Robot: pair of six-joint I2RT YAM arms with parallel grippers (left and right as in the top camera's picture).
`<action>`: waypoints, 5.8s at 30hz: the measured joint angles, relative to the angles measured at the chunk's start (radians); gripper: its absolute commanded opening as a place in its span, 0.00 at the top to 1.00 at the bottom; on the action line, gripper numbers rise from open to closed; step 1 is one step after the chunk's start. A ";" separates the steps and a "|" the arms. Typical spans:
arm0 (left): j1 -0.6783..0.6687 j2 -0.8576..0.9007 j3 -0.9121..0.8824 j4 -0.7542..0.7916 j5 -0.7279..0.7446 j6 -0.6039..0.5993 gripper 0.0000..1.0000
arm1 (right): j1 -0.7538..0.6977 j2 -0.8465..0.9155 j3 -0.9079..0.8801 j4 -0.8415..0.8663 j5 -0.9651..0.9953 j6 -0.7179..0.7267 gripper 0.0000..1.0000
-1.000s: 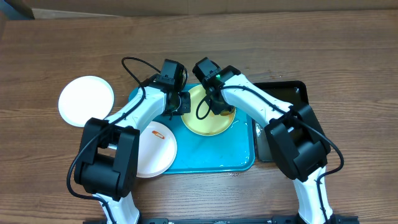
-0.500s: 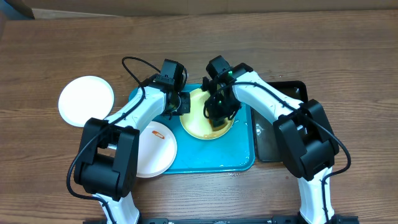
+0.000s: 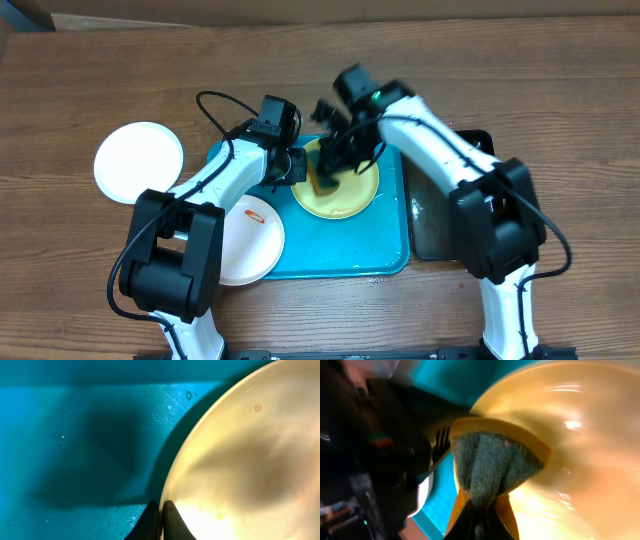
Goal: Clean dirty plates on tray and stack at the side
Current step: 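Return the sponge to the black tray, then release the sponge and raise the right gripper to the side, then lift the yellow plate with the left gripper and carry it left, then lower the yellow plate onto the white plate and release, then reach the left gripper to the sauce-stained white plate's left rim and grip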
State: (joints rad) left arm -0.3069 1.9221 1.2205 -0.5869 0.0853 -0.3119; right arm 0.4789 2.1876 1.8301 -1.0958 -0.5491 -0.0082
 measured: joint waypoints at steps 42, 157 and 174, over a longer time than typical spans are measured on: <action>-0.008 0.006 0.000 -0.002 -0.003 -0.002 0.83 | -0.435 0.000 0.096 -0.200 0.563 0.113 0.25; 1.017 0.011 0.196 -0.163 0.120 -0.023 0.90 | -0.647 0.000 0.138 -0.138 0.556 0.243 0.00; 0.930 -0.034 0.173 -0.332 0.402 0.038 0.46 | -0.647 0.000 0.138 -0.139 0.556 0.244 0.00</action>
State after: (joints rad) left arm 0.6228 1.8881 1.3937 -0.9188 0.4873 -0.2737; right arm -0.1677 2.1876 1.9682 -1.2346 0.0067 0.2356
